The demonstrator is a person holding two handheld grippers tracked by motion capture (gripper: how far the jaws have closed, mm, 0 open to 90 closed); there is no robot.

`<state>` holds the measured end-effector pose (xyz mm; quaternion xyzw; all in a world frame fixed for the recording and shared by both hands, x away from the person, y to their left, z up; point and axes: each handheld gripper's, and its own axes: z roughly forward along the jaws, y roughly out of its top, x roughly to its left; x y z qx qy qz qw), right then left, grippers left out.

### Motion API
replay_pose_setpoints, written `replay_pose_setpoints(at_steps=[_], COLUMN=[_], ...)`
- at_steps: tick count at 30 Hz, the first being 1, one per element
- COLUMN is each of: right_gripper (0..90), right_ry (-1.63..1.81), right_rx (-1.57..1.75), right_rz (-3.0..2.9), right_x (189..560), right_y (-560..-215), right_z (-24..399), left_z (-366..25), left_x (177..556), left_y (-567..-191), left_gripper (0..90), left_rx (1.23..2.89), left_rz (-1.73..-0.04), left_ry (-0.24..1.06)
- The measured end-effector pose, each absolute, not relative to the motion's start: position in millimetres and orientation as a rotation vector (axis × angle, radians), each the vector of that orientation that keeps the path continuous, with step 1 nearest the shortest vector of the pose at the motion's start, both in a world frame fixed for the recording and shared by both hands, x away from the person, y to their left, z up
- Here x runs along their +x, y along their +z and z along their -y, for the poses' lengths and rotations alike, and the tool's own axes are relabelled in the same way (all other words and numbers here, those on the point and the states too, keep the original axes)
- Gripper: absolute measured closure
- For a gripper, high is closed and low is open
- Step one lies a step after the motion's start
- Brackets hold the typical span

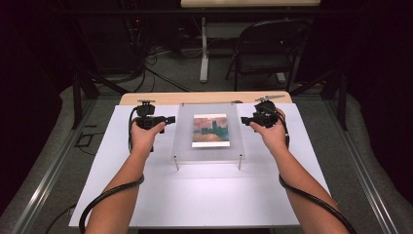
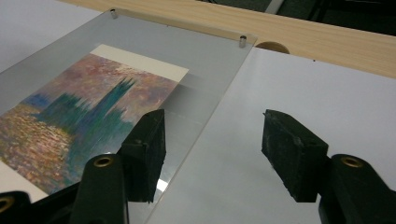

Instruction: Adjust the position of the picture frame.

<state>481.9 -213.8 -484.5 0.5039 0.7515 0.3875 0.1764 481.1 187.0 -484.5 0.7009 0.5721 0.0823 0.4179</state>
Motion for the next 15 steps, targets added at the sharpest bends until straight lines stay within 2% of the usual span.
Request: replay_pose_setpoints(at_steps=[15], right_gripper=[39.4], right_ry=[1.081], right_rx=[1.451], right_rz=[-2.139], right_x=[494.8], right_y=[-497.0], right_z=[198.3], left_z=[-182.9], left_x=[496.7], left_y=[-501.3], left_gripper=[41.2], left_rx=[1.758], left_rz=[-1.458], left_ry=[0.182])
